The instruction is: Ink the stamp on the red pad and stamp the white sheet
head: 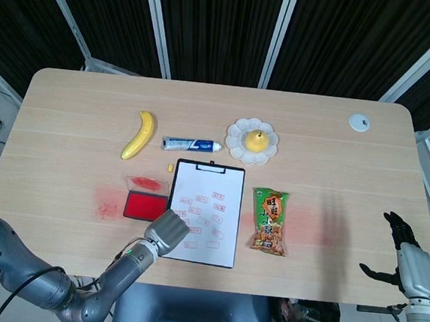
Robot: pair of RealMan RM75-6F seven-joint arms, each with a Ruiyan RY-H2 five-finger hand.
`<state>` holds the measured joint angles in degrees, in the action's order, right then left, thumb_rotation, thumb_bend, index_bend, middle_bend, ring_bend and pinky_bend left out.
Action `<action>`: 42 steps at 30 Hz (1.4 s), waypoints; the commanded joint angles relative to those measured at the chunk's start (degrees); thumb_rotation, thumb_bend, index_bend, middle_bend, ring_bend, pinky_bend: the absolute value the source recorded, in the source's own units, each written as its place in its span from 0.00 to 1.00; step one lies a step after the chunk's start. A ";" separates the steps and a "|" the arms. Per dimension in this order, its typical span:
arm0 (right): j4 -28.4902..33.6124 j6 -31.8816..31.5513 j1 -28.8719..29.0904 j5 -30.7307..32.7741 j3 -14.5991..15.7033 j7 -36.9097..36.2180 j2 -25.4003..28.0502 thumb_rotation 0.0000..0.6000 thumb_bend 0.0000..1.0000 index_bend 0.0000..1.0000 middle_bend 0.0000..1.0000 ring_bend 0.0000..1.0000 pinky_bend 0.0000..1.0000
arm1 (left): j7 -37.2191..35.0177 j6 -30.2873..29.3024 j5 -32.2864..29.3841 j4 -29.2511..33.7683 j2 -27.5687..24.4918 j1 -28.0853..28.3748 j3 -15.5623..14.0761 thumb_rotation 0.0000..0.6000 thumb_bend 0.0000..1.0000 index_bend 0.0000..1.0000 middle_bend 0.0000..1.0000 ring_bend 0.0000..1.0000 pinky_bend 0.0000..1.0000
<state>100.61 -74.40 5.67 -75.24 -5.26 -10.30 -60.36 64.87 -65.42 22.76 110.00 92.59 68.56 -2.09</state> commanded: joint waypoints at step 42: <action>0.17 0.46 0.12 0.11 0.10 -0.57 0.24 1.00 0.04 0.06 0.00 0.00 0.22 | -0.25 1.68 -0.58 -4.89 3.49 0.96 -1.35 1.00 0.63 0.80 0.87 0.88 1.00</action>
<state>100.78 -73.94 5.78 -75.13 -5.16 -10.87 -60.12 64.61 -63.73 22.19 105.11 96.07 69.50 -3.44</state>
